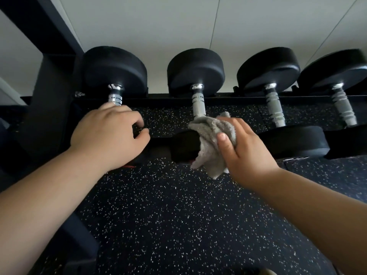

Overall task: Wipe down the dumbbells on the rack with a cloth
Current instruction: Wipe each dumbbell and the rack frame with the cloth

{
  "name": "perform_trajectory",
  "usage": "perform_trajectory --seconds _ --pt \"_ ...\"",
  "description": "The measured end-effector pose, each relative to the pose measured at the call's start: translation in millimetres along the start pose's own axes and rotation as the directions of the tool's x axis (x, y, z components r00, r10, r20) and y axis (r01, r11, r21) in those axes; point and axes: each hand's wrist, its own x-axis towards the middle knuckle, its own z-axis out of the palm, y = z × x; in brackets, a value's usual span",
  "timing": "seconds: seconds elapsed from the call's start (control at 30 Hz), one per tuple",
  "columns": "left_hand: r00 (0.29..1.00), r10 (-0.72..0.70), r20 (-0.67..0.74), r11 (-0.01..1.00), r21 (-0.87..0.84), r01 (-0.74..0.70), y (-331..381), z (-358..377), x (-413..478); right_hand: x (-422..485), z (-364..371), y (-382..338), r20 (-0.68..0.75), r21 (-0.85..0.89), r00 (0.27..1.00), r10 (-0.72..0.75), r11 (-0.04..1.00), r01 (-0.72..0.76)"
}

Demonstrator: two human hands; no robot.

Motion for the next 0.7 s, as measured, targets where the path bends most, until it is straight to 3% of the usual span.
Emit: perform_trajectory --seconds 0.07,0.13,0.2,0.3,0.43,0.57,0.7 --pt "1.0 0.005 0.004 1.0 -0.015 -0.005 0 -1 1 0 9 -9 -0.052 -0.048 0.998 -0.026 0.999 0.024" --pt "1.0 0.016 0.015 1.0 -0.005 -0.016 1 -1 2 3 19 -23 -0.081 -0.187 0.975 -0.207 0.964 0.189" --pt "1.0 0.021 0.021 1.0 -0.006 -0.021 1 -1 2 10 29 -36 -0.028 -0.294 0.92 -0.391 0.883 0.366" --pt "1.0 0.014 0.01 1.0 -0.01 -0.014 1 -1 1 19 32 -43 0.121 -0.367 0.854 -0.507 0.776 0.513" --pt "1.0 0.006 0.004 1.0 -0.008 -0.006 1 0 2 22 7 -26 0.292 -0.405 0.815 -0.5 0.708 0.579" --pt "1.0 0.017 0.003 1.0 0.018 -0.017 -1 3 3 21 -20 -3 0.227 -0.457 0.912 -0.341 0.79 0.408" --pt "1.0 0.019 0.016 0.999 0.045 -0.02 1 4 3 16 -17 2 0.225 -0.487 0.924 -0.309 0.786 0.382"
